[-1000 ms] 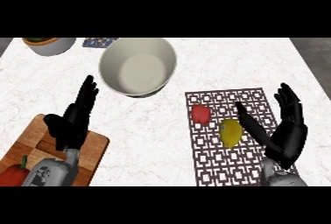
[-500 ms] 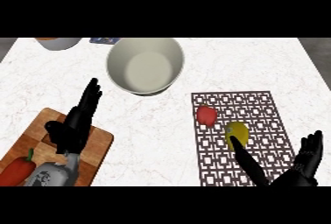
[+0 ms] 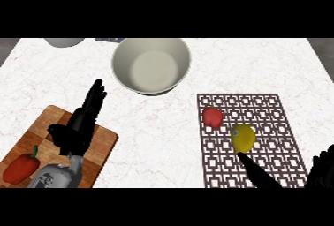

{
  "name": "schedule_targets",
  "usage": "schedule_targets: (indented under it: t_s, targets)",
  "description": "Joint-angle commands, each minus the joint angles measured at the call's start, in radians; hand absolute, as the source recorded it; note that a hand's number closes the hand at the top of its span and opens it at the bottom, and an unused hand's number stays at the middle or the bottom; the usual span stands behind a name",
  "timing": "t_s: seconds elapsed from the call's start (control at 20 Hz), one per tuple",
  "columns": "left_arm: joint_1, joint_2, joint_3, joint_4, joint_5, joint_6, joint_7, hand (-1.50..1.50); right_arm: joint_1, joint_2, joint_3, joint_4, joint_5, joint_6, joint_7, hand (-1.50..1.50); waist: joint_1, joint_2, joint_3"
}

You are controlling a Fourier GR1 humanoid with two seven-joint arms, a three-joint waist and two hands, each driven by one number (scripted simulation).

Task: Pick the lemon from the placemat and place it in the bowl

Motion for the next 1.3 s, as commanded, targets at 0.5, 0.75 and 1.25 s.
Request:
schedule_targets:
  t_s: [0.5, 0.75, 1.25]
  targets:
    - [-0.007, -0.021, 0.091, 0.007, -0.007, -0.095, 0.020, 0.00, -0.138, 0.001, 0.065, -0.036, 0.176, 0.253, 0.427, -1.50, -0.002, -0.005, 0.006]
    - [-0.023, -0.070, 0.079, 0.030, -0.057, -0.064, 0.032, 0.00, -0.095, 0.001, 0.103, -0.065, 0.163, 0.145, 0.372, -1.50, -0.004, -0.006, 0.006]
    - [0.016, -0.077, 0.103, -0.011, -0.089, -0.108, 0.032, 0.00, -0.146, 0.001, 0.098, -0.021, 0.041, 0.049, 0.274, -1.50, -0.001, -0.005, 0.006]
